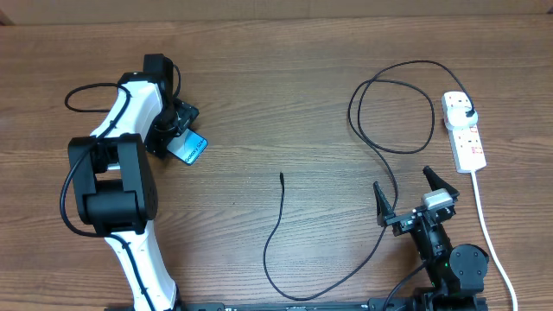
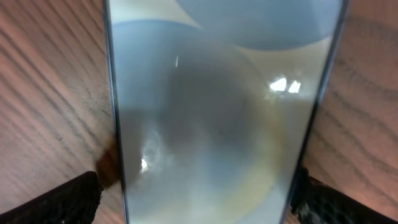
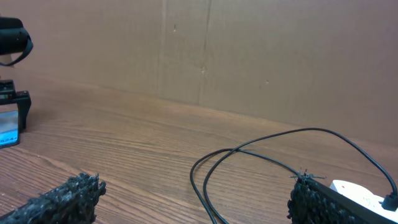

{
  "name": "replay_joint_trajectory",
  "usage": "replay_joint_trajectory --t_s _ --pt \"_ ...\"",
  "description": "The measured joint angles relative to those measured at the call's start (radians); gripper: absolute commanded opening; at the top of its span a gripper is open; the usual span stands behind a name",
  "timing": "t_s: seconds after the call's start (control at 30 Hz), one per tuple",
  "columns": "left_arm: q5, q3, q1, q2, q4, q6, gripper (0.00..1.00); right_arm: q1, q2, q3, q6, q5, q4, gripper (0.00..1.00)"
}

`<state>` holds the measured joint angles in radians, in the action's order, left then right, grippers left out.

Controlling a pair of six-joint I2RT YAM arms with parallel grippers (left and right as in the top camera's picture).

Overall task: Plug charger to phone and switch on socket
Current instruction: 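Lower the open left gripper down onto the Galaxy phone, then close the left gripper on the phone's long edges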

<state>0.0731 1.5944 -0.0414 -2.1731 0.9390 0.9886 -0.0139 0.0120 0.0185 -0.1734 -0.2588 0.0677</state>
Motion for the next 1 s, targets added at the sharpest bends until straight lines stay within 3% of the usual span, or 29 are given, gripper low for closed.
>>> replay_joint_trajectory --t_s 0.6,1.0 --pt "0.0 0.0 0.0 -0.001 -0.004 -0.001 1.0 0.0 0.0 0.0 0.001 0.0 0.0 1.0" --pt "-0.001 0.0 0.0 -0.001 -0.005 -0.001 0.88 0.0 0.0 0.0 0.0 0.0 0.0 1.0"
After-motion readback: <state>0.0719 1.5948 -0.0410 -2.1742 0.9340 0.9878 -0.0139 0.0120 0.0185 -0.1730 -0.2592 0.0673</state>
